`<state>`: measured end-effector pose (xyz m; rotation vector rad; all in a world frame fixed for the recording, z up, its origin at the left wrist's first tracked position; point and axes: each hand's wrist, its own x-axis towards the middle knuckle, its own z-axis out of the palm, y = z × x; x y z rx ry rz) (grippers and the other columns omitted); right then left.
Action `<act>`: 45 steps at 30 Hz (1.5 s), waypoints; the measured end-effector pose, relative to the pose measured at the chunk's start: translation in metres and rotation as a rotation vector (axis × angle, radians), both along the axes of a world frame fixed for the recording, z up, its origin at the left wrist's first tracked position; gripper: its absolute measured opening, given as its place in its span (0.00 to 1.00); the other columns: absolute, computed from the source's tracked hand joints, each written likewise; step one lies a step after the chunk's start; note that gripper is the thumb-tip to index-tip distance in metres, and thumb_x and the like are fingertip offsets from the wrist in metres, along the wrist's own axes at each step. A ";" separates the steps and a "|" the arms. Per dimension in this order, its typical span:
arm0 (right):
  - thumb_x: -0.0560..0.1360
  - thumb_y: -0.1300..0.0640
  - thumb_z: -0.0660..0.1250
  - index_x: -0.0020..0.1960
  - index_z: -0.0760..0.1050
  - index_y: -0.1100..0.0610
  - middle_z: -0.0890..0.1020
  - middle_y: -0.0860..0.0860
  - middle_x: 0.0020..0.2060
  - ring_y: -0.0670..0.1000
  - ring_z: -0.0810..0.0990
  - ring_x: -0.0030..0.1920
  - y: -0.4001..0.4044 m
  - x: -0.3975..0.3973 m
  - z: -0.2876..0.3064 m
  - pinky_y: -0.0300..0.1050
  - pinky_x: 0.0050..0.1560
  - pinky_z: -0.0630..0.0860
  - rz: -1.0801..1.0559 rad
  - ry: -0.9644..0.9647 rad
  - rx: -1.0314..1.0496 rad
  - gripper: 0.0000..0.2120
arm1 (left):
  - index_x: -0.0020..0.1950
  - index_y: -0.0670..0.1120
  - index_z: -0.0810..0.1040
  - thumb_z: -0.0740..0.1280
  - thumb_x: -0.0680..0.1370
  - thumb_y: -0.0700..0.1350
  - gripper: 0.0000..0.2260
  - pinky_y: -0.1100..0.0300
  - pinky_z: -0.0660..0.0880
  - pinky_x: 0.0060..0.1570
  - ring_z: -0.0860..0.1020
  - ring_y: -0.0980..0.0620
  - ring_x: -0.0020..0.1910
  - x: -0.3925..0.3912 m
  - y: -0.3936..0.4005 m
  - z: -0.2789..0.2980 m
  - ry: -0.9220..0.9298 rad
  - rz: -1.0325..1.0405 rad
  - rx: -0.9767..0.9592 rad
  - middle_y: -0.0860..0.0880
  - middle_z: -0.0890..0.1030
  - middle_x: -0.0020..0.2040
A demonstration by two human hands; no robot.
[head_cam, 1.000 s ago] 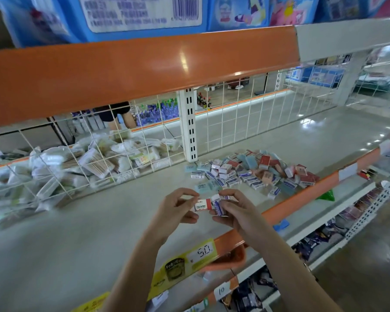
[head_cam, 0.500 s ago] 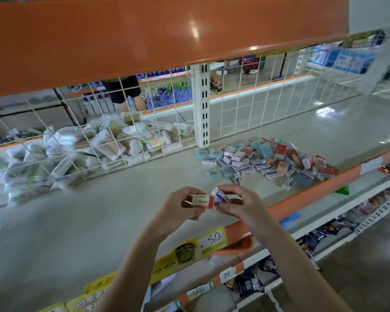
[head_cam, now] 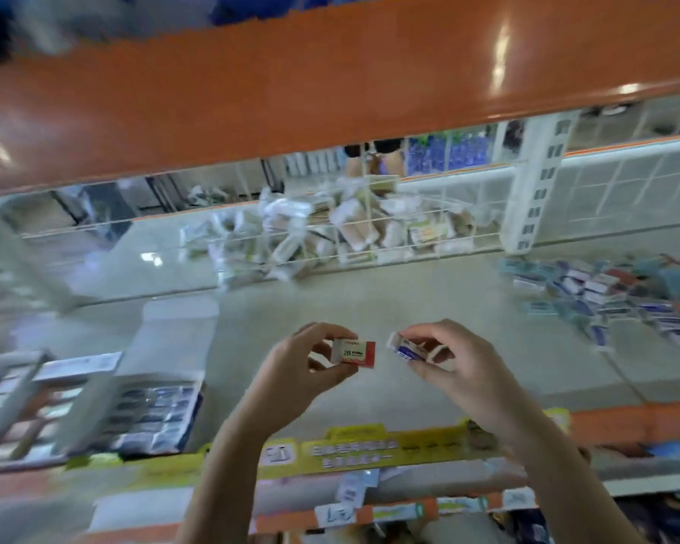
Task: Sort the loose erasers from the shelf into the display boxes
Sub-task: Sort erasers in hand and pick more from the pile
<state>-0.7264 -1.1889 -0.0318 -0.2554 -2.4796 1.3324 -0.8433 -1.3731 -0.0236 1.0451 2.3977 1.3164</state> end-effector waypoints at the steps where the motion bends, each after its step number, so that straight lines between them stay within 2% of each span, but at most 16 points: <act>1: 0.72 0.62 0.71 0.49 0.74 0.38 0.79 0.42 0.45 0.40 0.77 0.46 -0.016 -0.008 0.004 0.34 0.47 0.72 0.038 0.004 0.019 0.19 | 0.47 0.58 0.77 0.74 0.70 0.38 0.16 0.69 0.75 0.40 0.78 0.61 0.42 -0.005 -0.019 0.003 0.001 0.036 0.013 0.57 0.80 0.46; 3: 0.72 0.60 0.71 0.49 0.73 0.38 0.79 0.42 0.45 0.39 0.75 0.47 -0.050 -0.027 0.012 0.32 0.46 0.71 0.116 -0.009 0.063 0.17 | 0.47 0.59 0.78 0.74 0.69 0.38 0.17 0.67 0.76 0.40 0.78 0.59 0.42 -0.016 -0.058 0.008 0.004 0.098 0.030 0.59 0.80 0.45; 7: 0.73 0.56 0.70 0.56 0.77 0.45 0.78 0.41 0.46 0.38 0.74 0.48 -0.117 -0.065 0.020 0.30 0.46 0.68 0.230 -0.013 0.134 0.13 | 0.46 0.63 0.78 0.74 0.70 0.39 0.18 0.67 0.76 0.40 0.79 0.59 0.41 -0.039 -0.132 0.013 0.040 0.145 0.011 0.64 0.79 0.45; 10: 0.74 0.57 0.69 0.57 0.77 0.49 0.77 0.41 0.46 0.39 0.74 0.47 -0.162 -0.090 0.024 0.27 0.46 0.67 0.288 0.009 0.181 0.12 | 0.48 0.65 0.78 0.74 0.70 0.40 0.19 0.67 0.76 0.41 0.79 0.60 0.41 -0.056 -0.180 0.014 0.041 0.186 0.012 0.64 0.79 0.46; 13: 0.74 0.60 0.68 0.57 0.77 0.50 0.75 0.39 0.45 0.40 0.73 0.47 -0.199 -0.112 0.022 0.25 0.49 0.66 0.321 0.005 0.219 0.13 | 0.49 0.61 0.78 0.74 0.70 0.39 0.17 0.68 0.75 0.41 0.79 0.60 0.41 -0.070 -0.220 0.010 0.034 0.228 0.006 0.63 0.79 0.46; 17: 0.73 0.61 0.67 0.55 0.77 0.50 0.77 0.43 0.49 0.42 0.72 0.52 -0.236 -0.133 0.008 0.31 0.53 0.68 0.364 -0.046 0.349 0.12 | 0.49 0.62 0.76 0.74 0.70 0.39 0.19 0.68 0.75 0.39 0.79 0.59 0.39 -0.088 -0.258 0.004 0.036 0.223 -0.033 0.64 0.79 0.46; 19: 0.73 0.61 0.67 0.54 0.77 0.50 0.78 0.43 0.49 0.42 0.73 0.52 -0.246 -0.137 0.002 0.34 0.54 0.70 0.380 -0.093 0.392 0.11 | 0.49 0.63 0.75 0.73 0.70 0.40 0.19 0.66 0.76 0.41 0.78 0.60 0.41 -0.096 -0.270 0.001 0.044 0.197 -0.055 0.63 0.79 0.46; 22: 0.74 0.59 0.68 0.53 0.76 0.48 0.78 0.40 0.49 0.40 0.75 0.49 -0.256 -0.140 -0.003 0.32 0.52 0.71 0.366 -0.152 0.425 0.10 | 0.51 0.63 0.75 0.73 0.71 0.42 0.17 0.67 0.76 0.43 0.77 0.61 0.46 -0.107 -0.282 -0.006 0.053 0.154 -0.091 0.61 0.79 0.47; 26: 0.74 0.57 0.68 0.55 0.76 0.47 0.78 0.40 0.51 0.40 0.76 0.49 -0.268 -0.149 -0.006 0.34 0.50 0.73 0.356 -0.227 0.422 0.11 | 0.54 0.59 0.77 0.72 0.71 0.43 0.15 0.65 0.77 0.44 0.78 0.60 0.48 -0.118 -0.294 -0.016 0.052 0.136 -0.078 0.61 0.79 0.48; 30: 0.74 0.55 0.69 0.56 0.77 0.47 0.76 0.41 0.47 0.39 0.75 0.45 -0.284 -0.165 -0.009 0.31 0.45 0.70 0.406 -0.247 0.389 0.11 | 0.54 0.58 0.78 0.72 0.71 0.45 0.14 0.64 0.77 0.45 0.77 0.60 0.49 -0.124 -0.301 -0.021 0.067 0.136 -0.055 0.63 0.80 0.48; 34: 0.74 0.53 0.69 0.60 0.76 0.49 0.78 0.44 0.52 0.44 0.76 0.51 -0.296 -0.178 -0.017 0.36 0.51 0.71 0.438 -0.277 0.381 0.15 | 0.52 0.63 0.76 0.73 0.71 0.46 0.15 0.65 0.76 0.47 0.77 0.61 0.50 -0.123 -0.311 -0.022 0.081 0.161 -0.037 0.67 0.77 0.51; 39: 0.74 0.54 0.68 0.61 0.77 0.49 0.75 0.44 0.46 0.44 0.74 0.46 -0.304 -0.185 -0.022 0.30 0.42 0.67 0.437 -0.253 0.382 0.15 | 0.51 0.64 0.76 0.72 0.70 0.50 0.14 0.63 0.77 0.47 0.77 0.61 0.49 -0.127 -0.323 -0.025 0.074 0.189 -0.040 0.65 0.78 0.49; 45: 0.76 0.55 0.66 0.62 0.76 0.48 0.77 0.47 0.50 0.46 0.74 0.49 -0.307 -0.187 -0.026 0.36 0.48 0.68 0.441 -0.280 0.383 0.15 | 0.52 0.63 0.76 0.74 0.69 0.48 0.15 0.65 0.77 0.46 0.78 0.60 0.47 -0.128 -0.334 -0.031 0.079 0.232 -0.048 0.62 0.79 0.47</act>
